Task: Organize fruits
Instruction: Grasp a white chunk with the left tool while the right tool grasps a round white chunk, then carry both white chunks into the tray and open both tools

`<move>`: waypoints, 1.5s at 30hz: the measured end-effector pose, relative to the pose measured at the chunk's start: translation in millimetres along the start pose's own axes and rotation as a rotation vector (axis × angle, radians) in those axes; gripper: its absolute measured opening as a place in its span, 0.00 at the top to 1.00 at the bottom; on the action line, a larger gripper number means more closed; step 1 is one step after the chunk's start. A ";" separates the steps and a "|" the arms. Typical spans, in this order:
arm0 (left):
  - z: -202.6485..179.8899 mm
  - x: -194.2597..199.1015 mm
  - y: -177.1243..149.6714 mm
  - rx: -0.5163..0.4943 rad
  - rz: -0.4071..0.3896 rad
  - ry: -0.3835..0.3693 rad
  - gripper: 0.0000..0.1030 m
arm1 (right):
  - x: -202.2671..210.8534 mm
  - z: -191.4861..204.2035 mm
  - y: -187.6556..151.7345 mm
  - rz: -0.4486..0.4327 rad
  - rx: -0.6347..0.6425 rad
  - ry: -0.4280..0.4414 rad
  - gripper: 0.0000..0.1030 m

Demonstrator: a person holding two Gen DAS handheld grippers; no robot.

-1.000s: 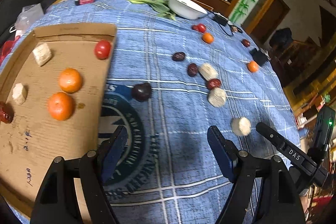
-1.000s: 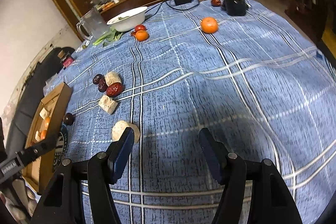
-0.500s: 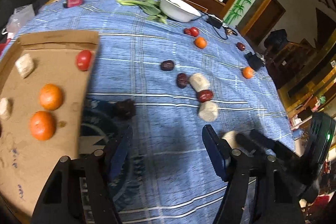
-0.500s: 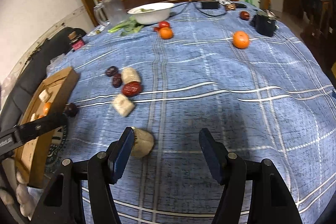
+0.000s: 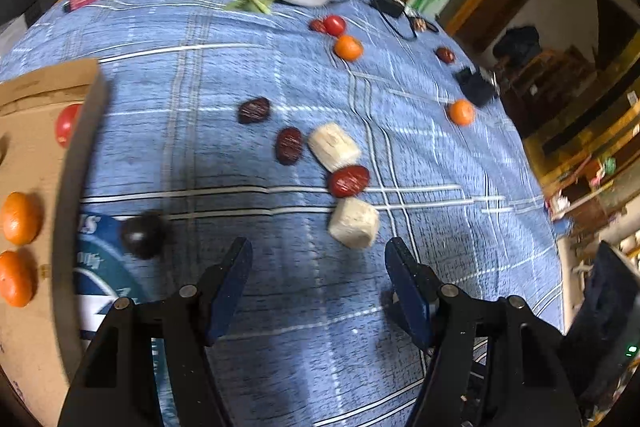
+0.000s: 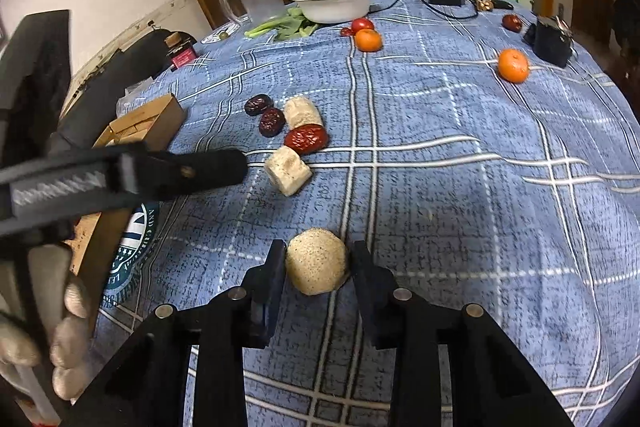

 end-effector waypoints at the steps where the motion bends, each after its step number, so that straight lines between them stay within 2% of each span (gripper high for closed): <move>1: -4.3 -3.8 1.0 -0.014 0.005 -0.003 0.34 | 2.4 -2.6 -0.3 0.001 -0.009 -0.001 0.66; 5: -13.1 -18.8 9.7 -0.080 -0.004 0.033 0.34 | 11.3 -16.2 -2.2 0.011 -0.059 0.004 0.66; 6: -14.4 -22.1 11.2 -0.096 -0.005 0.050 0.37 | 13.0 -19.4 -2.1 0.010 -0.071 0.003 0.66; 7: -16.3 -26.2 11.6 -0.125 -0.004 0.085 0.52 | 14.7 -22.5 -2.2 0.008 -0.080 0.001 0.66; 8: -17.6 -26.9 11.9 -0.143 -0.008 0.102 0.53 | 15.9 -24.4 -2.4 0.006 -0.086 -0.002 0.66; 9: -20.1 -26.3 11.4 -0.161 -0.017 0.097 0.64 | 17.8 -26.6 -2.2 0.002 -0.091 -0.006 0.66; 10: -23.4 -25.7 10.4 -0.167 -0.021 0.061 0.72 | 18.8 -27.7 -2.6 0.000 -0.093 -0.009 0.66; 12: -24.4 -21.8 7.9 -0.172 -0.024 0.079 0.72 | 20.5 -27.5 -2.7 -0.006 -0.096 -0.013 0.66; 16: -21.3 -3.0 0.4 -0.140 -0.055 0.062 0.72 | 26.0 -21.1 -5.5 -0.018 -0.082 -0.008 0.66; 20: -7.2 32.2 -14.3 -0.072 -0.113 0.024 0.71 | 32.1 -7.0 -9.2 -0.032 -0.056 0.004 0.66; 24: 20.4 72.7 -39.3 0.016 -0.166 0.019 0.71 | 35.7 11.8 -13.0 -0.041 -0.028 0.022 0.66; 31: 107.2 136.9 -82.5 0.183 -0.235 0.172 0.71 | 31.6 60.5 -23.4 -0.014 0.039 0.083 0.66; 36: 158.1 163.5 -105.7 0.281 -0.270 0.239 0.71 | 22.8 112.7 -32.4 0.030 0.108 0.150 0.65; 40: 184.5 171.9 -121.6 0.303 -0.267 0.309 0.71 | 12.0 156.4 -40.9 0.058 0.186 0.178 0.65; 45: 198.7 170.1 -133.2 0.295 -0.242 0.317 0.71 | -10.4 213.3 -52.0 0.061 0.319 0.173 0.65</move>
Point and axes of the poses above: each gripper's, at about its wrist camera, not at the fingertips, and x roughly against the way its jaws point, z to its left, y to its top, the point moved 5 cm from there along -x, roughly the way its jaws point, and after that the axes turned 15 degrees about -x, right-handed, at the moved point
